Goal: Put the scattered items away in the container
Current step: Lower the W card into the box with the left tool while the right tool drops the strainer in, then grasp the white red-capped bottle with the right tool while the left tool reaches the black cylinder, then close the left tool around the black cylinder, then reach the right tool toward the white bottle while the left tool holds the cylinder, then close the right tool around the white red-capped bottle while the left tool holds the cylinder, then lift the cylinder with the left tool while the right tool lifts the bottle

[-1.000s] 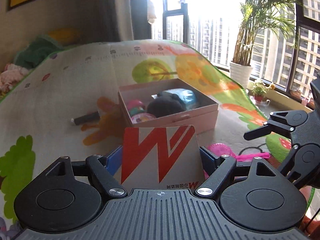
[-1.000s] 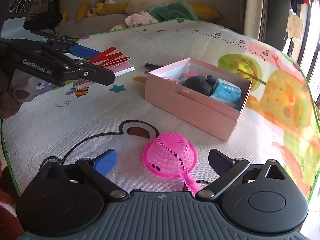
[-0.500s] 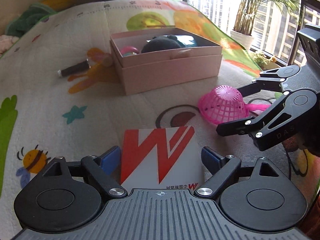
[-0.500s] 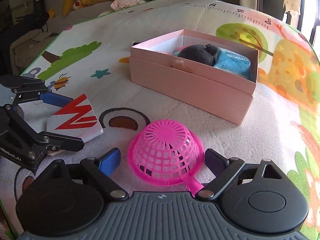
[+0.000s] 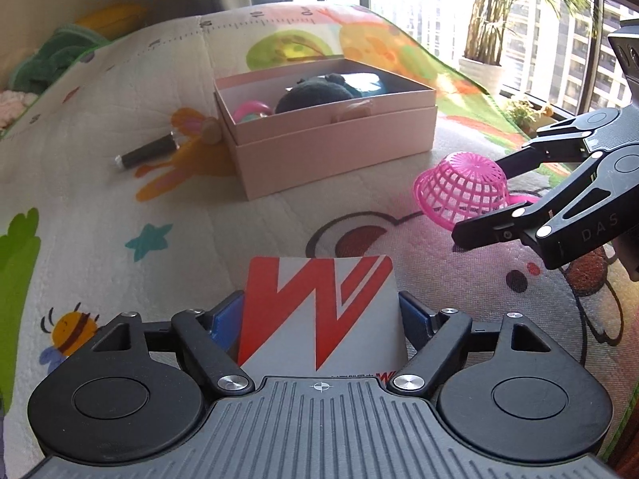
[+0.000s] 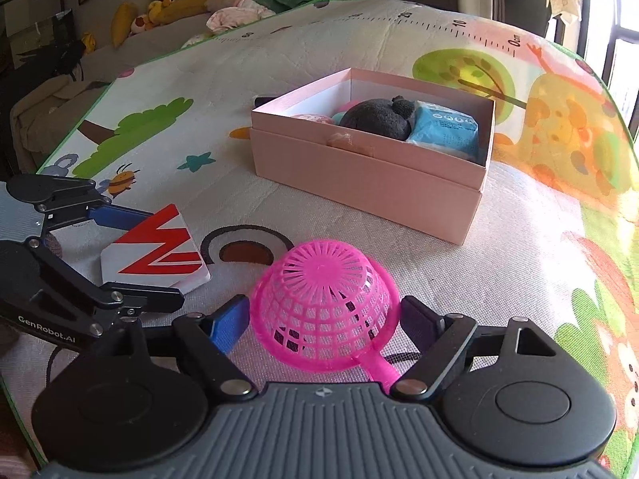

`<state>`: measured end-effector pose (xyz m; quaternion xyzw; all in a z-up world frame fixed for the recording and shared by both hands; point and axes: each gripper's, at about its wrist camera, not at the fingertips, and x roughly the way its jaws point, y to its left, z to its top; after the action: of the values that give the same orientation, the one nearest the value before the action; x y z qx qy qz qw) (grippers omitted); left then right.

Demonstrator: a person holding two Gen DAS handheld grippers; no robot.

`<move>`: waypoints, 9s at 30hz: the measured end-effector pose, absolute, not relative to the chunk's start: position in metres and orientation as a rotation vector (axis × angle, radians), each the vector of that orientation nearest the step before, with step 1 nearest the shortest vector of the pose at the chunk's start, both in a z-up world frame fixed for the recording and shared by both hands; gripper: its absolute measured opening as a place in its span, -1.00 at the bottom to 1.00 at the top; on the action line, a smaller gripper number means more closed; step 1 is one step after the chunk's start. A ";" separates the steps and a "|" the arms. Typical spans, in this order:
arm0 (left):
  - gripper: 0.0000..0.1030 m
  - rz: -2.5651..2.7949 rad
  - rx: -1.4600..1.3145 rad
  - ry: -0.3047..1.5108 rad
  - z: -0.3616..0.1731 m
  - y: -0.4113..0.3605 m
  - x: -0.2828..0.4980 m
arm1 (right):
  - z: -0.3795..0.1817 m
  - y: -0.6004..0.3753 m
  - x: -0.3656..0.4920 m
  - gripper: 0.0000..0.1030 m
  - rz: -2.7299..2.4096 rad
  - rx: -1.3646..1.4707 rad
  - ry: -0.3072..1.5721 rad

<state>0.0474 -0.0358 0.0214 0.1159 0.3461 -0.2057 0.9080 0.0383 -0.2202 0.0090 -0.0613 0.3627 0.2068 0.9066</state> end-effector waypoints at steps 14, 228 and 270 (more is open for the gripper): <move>0.64 -0.443 0.207 0.393 0.151 -0.058 0.097 | 0.141 -0.279 0.036 0.60 0.461 0.147 0.484; 1.00 -0.248 0.043 0.715 0.012 -0.020 0.070 | -0.006 -0.208 0.035 0.48 0.320 -0.085 0.596; 1.00 -0.097 0.047 0.691 0.024 -0.046 0.087 | -0.016 -0.230 0.029 -0.17 0.249 0.026 0.591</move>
<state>0.0868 -0.0463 0.0237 0.0231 0.3387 -0.0474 0.9394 0.0293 -0.2298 -0.0158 0.0129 0.2902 0.1225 0.9490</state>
